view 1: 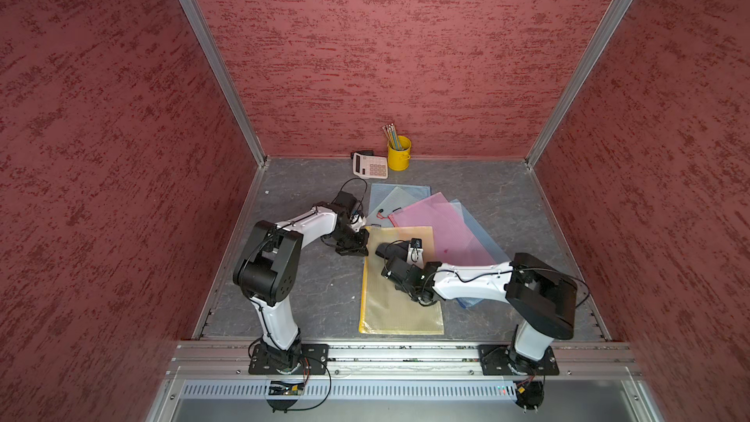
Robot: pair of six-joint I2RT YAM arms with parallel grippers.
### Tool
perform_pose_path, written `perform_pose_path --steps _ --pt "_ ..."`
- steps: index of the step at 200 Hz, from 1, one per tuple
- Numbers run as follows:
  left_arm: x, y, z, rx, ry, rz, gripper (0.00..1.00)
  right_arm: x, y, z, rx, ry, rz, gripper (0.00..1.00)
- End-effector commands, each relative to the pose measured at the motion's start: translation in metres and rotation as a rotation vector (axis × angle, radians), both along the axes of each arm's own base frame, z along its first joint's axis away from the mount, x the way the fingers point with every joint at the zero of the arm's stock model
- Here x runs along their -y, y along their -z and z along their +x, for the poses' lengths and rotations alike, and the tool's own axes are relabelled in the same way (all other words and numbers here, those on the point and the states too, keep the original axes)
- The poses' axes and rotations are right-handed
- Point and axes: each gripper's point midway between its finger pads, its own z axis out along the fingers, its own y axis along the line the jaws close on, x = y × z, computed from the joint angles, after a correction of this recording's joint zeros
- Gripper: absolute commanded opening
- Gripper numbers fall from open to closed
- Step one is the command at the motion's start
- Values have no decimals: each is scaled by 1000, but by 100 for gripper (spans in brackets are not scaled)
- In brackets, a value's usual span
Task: Wipe the document bag
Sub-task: Wipe the dirt from the document bag.
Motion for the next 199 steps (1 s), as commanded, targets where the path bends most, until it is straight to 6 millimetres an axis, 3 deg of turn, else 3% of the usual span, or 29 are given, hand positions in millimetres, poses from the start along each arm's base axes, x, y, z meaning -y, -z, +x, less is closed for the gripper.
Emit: perform_pose_path --steps 1,31,44,55,74,95,121,139,157,171,199 --pt "-4 -2 13 8 -59 -26 0 33 22 -48 -144 -3 -112 30" --pt "-11 -5 20 2 -111 -59 0 72 2 -94 -245 28 -216 31" --pt "-11 -6 20 1 -99 -63 0 85 -20 -97 -230 54 -201 31" --pt "-10 -6 19 -2 -83 -67 0 87 -48 -86 -163 72 -149 31" --pt "-7 -4 15 -13 -63 -71 0 64 -96 -51 -18 63 -32 31" --pt "-4 -2 11 -18 -51 -65 0 3 -140 -10 146 -31 72 31" --pt "-4 -1 9 -17 -51 -60 0 -74 -130 20 234 -163 127 30" --pt "-6 -2 9 -23 -67 -57 0 -101 -98 28 213 -214 153 30" --pt "-8 -5 10 -16 -99 -70 0 -98 -55 23 129 -183 119 30" --pt "-9 -6 10 -17 -113 -79 0 -82 -25 12 67 -132 111 29" --pt "-9 -3 9 -26 -111 -76 0 -30 0 -15 -32 -16 63 29"
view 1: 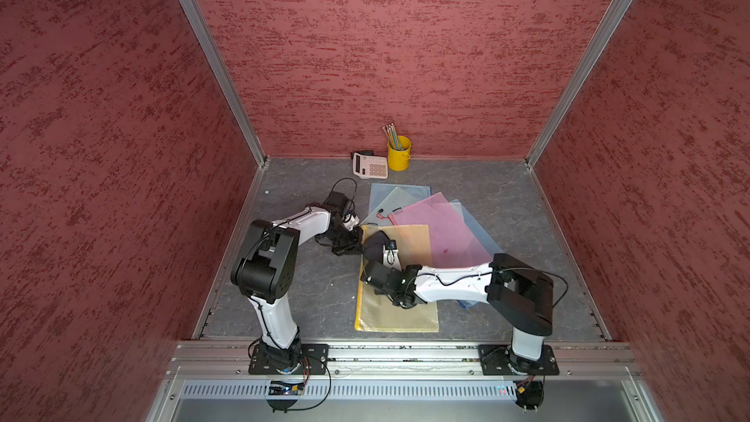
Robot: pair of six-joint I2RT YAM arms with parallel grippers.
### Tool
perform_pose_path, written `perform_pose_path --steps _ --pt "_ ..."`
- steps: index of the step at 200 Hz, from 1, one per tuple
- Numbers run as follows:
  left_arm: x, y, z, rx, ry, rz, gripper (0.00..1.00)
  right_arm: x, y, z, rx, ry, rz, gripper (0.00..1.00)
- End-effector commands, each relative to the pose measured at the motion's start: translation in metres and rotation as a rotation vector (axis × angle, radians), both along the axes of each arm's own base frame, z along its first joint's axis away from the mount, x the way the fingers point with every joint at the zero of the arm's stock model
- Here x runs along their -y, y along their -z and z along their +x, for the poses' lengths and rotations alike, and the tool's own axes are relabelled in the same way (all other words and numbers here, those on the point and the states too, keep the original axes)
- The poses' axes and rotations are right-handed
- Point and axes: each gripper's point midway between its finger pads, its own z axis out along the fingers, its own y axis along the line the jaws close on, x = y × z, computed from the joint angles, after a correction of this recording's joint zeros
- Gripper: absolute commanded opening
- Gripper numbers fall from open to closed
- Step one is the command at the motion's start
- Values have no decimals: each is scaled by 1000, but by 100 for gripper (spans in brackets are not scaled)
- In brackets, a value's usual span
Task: Wipe the document bag
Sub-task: Wipe the dirt from the document bag.
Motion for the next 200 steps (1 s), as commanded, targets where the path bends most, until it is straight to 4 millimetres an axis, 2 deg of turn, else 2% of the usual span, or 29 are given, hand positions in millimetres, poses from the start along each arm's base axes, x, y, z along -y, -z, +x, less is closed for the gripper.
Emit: perform_pose_path --steps 1,31,41,50,63,83,96,108,123,140,154,165,176,200 --pt "0 -7 5 28 -12 -17 0 29 2 -18 -73 104 27 29" --pt "-2 -5 7 26 -8 -10 0 83 5 -81 -207 141 -84 30" --pt "-2 -6 7 27 -4 -7 0 96 -7 -93 -221 140 -121 30" --pt "-3 -7 7 30 0 -5 0 106 -25 -91 -195 149 -144 30" --pt "-3 -8 7 34 2 -5 0 108 -66 -66 -86 169 -122 30" --pt "-2 -8 4 34 1 -12 0 93 -126 -2 73 174 8 30" --pt "-1 -7 2 31 4 -13 0 74 -153 37 169 146 78 31" --pt "-1 -7 1 30 3 -10 0 52 -161 67 224 107 77 31" --pt "0 -6 1 32 -1 -9 0 23 -155 94 261 48 77 31" --pt "1 -6 2 31 -5 -11 0 0 -123 113 235 0 78 31" --pt "2 -7 2 33 -5 -11 0 -7 -93 119 194 -9 47 31" --pt "2 -7 3 35 -8 -6 0 -3 -74 120 167 0 20 31" --pt "1 -7 4 35 -8 -6 0 8 -60 115 146 21 -7 31" --pt "1 -7 4 30 -10 -5 0 45 -51 97 120 74 -38 31"
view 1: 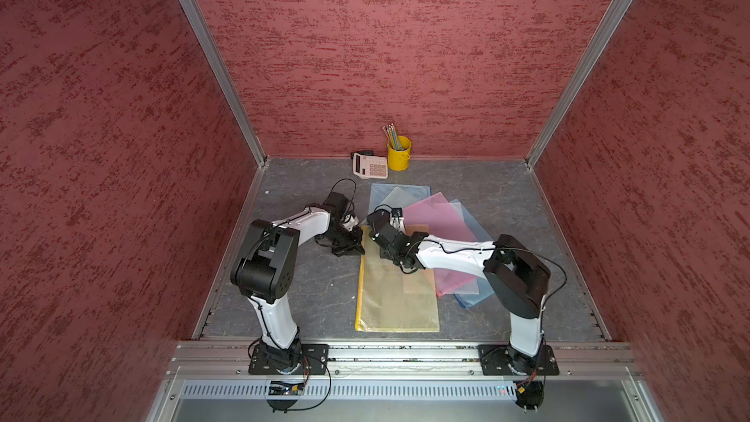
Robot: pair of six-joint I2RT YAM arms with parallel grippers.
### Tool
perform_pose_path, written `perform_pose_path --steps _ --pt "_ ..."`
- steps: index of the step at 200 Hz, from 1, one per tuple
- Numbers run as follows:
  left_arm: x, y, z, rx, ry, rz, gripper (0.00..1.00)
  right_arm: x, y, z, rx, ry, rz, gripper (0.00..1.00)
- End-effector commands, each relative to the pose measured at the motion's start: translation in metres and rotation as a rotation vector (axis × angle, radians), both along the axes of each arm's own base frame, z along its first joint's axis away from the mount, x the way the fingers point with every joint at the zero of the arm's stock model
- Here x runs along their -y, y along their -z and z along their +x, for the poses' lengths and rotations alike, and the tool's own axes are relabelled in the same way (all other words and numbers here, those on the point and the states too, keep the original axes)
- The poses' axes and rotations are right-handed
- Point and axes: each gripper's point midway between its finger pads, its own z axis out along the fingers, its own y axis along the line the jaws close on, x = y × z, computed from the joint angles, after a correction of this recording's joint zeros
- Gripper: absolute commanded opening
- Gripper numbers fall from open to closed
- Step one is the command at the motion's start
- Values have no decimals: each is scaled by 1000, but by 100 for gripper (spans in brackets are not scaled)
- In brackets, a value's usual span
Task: Wipe the document bag
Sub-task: Wipe the dirt from the document bag, then adjust the document bag at the center of the board.
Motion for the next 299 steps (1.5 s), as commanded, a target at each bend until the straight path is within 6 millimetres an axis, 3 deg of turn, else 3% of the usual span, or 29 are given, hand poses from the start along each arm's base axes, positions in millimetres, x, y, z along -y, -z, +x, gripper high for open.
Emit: perform_pose_path --steps 1,19,36,52,66,85,101,112,121,134,151,185,204,213,241,257,273,299 --pt "2 -8 4 31 -1 -7 0 22 -25 -2 48 44 37 31" --pt "1 -6 4 28 -5 -5 0 58 -30 -19 32 96 -12 31" --pt "2 -5 3 23 -8 -7 0 87 -53 -32 43 143 -59 32" --pt "2 -4 2 21 -10 -12 0 92 -81 -37 62 152 -42 32" --pt "3 -5 2 21 -9 -16 0 66 -101 -37 85 83 42 32" --pt "4 -5 3 22 -6 -19 0 2 -108 -39 105 -57 162 32" --pt "5 -5 3 19 -1 -18 0 -53 -90 -43 77 -167 242 33" --pt "5 -6 3 19 1 -19 0 -72 -69 -44 45 -181 254 33" --pt "5 -6 2 18 4 -19 0 -77 -52 -48 20 -169 253 33" --pt "4 -8 2 20 9 -20 0 -65 -31 -54 -20 -116 243 33" --pt "4 -10 4 28 18 -14 0 -27 -13 -67 -50 -26 204 33" --pt "4 -11 5 31 34 0 0 80 15 -101 -133 161 58 33" --pt "0 -11 3 36 39 25 0 124 2 -107 -120 237 -3 33" --pt "-2 -13 2 43 39 35 0 134 -23 -102 -70 260 6 33" --pt "-10 -33 1 84 36 71 0 142 -102 -75 97 279 61 34" --pt "-24 -56 2 125 26 129 0 136 -131 -59 149 249 67 34" --pt "-44 -83 0 146 28 184 0 125 -142 -47 169 199 51 35" --pt "-94 -127 -4 182 7 328 0 110 -130 -33 137 122 44 35"
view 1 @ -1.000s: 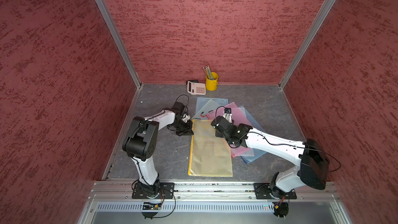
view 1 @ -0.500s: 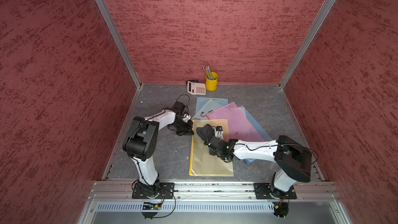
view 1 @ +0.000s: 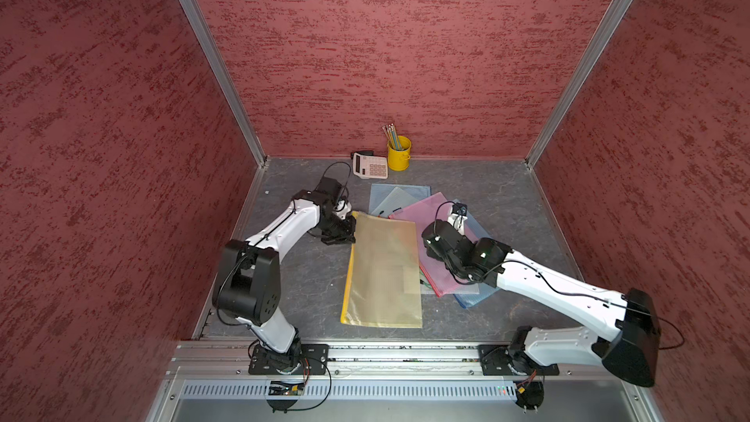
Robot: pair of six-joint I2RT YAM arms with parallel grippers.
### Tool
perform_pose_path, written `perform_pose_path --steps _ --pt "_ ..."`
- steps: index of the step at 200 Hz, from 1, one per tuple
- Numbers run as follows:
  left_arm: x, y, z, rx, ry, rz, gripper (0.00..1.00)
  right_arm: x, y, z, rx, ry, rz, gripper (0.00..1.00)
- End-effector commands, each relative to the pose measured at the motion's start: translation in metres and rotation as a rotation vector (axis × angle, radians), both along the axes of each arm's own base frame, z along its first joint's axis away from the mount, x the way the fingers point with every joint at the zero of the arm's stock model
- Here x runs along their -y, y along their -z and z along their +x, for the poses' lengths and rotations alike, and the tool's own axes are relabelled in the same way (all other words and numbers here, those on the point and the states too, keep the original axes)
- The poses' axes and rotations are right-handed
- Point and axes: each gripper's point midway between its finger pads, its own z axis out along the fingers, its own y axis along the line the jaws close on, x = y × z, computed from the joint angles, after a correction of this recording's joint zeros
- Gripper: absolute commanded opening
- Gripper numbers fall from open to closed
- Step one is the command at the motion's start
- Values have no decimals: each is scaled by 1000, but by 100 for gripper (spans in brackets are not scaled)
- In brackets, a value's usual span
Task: Wipe the document bag
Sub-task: Place the cleaning item in the document bag.
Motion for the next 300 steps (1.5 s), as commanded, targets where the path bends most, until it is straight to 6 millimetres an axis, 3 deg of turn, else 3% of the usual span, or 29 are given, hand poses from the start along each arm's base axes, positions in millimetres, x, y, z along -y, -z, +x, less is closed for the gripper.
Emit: perform_pose_path --steps 1,46,67,80,96,110,147,159,173,197,212,226,239,254,274,300 --pt "-54 -35 -17 4 -13 174 0 -2 13 13 -13 -74 -96 35" --pt "-124 -118 -23 105 -126 440 0 4 17 30 -11 -127 -92 36" --pt "-138 -146 -30 103 -117 600 0 11 18 35 -12 -133 -84 36" --pt "-132 -163 -29 143 -101 678 0 14 19 37 -10 -135 -79 36" --pt "-106 -159 -31 128 -47 708 0 18 22 37 -12 -131 -71 36" --pt "-81 -142 -34 79 20 759 0 22 25 36 -15 -126 -63 36" --pt "3 -65 -44 -45 119 747 3 42 26 30 -11 -82 -56 36" --pt "28 -45 -49 -72 143 720 17 50 24 27 -3 -64 -55 36" --pt "65 -27 -55 -87 188 638 25 59 21 24 3 -43 -55 36" --pt "121 -11 -53 -98 232 435 41 71 18 22 3 -26 -66 36" --pt "141 -5 -50 -103 244 352 53 74 16 22 4 -24 -72 37" --pt "147 -5 -43 -84 246 315 61 75 14 22 3 -25 -77 37" --pt "140 -14 -30 -32 229 291 68 71 11 23 5 -41 -69 36" --pt "114 -29 -12 4 175 260 75 62 7 26 7 -78 -50 37" --pt "53 -38 14 16 70 221 84 40 -1 29 10 -152 -19 37" --pt "-23 -20 27 -32 -38 240 87 11 -7 30 15 -216 -18 37"
